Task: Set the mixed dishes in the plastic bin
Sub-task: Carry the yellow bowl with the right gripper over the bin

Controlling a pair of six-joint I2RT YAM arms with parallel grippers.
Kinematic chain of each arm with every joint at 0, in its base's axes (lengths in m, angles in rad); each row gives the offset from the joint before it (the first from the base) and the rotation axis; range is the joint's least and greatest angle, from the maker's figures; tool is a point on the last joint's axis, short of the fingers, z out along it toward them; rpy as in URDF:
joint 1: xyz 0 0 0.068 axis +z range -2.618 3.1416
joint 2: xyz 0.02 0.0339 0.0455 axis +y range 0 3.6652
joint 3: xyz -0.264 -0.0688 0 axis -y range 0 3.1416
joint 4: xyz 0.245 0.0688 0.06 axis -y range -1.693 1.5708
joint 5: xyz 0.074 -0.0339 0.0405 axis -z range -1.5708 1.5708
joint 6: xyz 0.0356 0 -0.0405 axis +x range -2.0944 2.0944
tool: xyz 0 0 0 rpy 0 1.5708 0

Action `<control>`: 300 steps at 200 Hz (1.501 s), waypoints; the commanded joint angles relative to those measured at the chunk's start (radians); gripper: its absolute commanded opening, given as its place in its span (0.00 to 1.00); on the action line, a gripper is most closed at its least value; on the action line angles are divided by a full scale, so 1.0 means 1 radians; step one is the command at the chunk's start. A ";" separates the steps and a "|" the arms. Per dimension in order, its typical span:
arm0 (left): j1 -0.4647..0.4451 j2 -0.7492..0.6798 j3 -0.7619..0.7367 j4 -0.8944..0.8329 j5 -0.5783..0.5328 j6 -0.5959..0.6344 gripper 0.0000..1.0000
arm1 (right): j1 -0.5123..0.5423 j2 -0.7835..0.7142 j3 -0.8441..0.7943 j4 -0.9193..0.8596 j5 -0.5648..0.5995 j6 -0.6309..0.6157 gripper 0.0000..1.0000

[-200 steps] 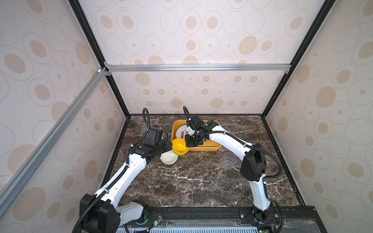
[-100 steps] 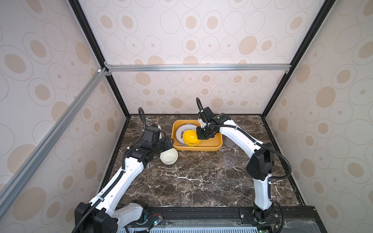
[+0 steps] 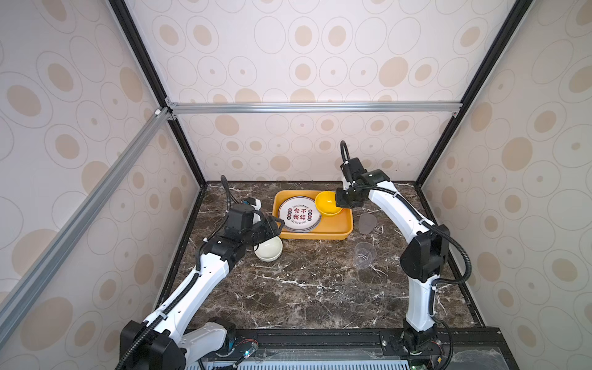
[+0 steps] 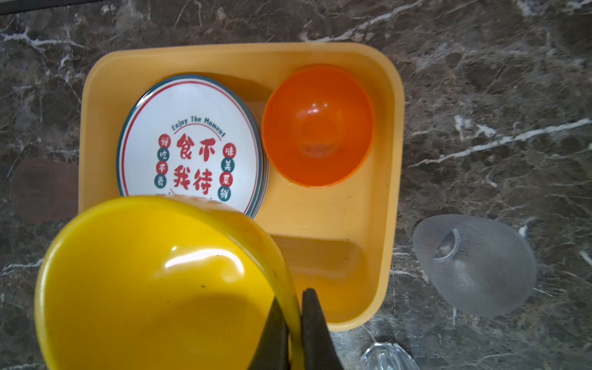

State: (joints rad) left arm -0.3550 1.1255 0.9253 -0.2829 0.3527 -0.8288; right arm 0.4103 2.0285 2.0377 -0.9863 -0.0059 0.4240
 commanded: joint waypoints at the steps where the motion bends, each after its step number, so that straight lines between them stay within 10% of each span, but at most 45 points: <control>1: -0.011 -0.019 -0.014 0.043 0.026 -0.028 0.53 | -0.022 0.036 0.054 0.004 0.035 -0.004 0.02; 300: -0.016 -0.073 -0.127 0.029 -0.010 -0.053 0.53 | -0.098 0.425 0.405 -0.027 0.098 0.041 0.06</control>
State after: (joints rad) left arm -0.3660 1.0748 0.8021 -0.2512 0.3561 -0.8722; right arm 0.3172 2.4245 2.3917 -1.0061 0.0784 0.4557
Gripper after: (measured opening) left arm 0.530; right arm 0.086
